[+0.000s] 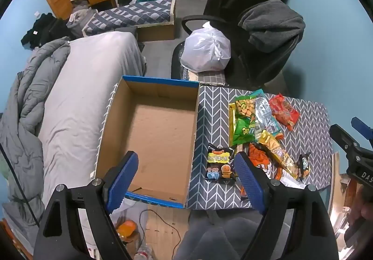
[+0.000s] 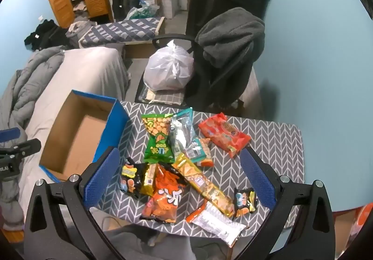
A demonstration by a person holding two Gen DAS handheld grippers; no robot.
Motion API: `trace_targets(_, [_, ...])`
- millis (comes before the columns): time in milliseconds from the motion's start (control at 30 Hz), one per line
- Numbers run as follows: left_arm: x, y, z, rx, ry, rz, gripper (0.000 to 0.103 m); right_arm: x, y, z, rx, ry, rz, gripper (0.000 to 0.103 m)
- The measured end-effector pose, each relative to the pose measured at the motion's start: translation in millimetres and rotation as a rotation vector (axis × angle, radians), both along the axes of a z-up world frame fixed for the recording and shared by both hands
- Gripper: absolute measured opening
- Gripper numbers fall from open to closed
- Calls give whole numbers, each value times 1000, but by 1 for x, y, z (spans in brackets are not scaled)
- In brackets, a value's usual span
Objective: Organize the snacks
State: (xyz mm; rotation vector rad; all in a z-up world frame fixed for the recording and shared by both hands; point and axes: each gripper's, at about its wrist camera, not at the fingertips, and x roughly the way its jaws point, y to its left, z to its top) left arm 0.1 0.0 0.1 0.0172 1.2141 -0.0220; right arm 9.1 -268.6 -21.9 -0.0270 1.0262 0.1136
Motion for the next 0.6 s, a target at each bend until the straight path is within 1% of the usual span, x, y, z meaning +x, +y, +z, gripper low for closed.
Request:
trace_targets(67, [0, 0, 0, 3, -4, 0, 86, 0, 0, 0, 0, 3, 1, 101])
trace_targets(133, [0, -10, 0, -2, 1, -9, 86, 0, -1, 0, 1, 1, 4, 101])
trace_targets(333, [0, -10, 6, -7, -8, -17, 86, -1, -1, -1, 2, 7, 3, 101])
trace_targets(600, [1, -9, -1, -22, -2, -22, 86, 1, -3, -1, 2, 16, 2, 101])
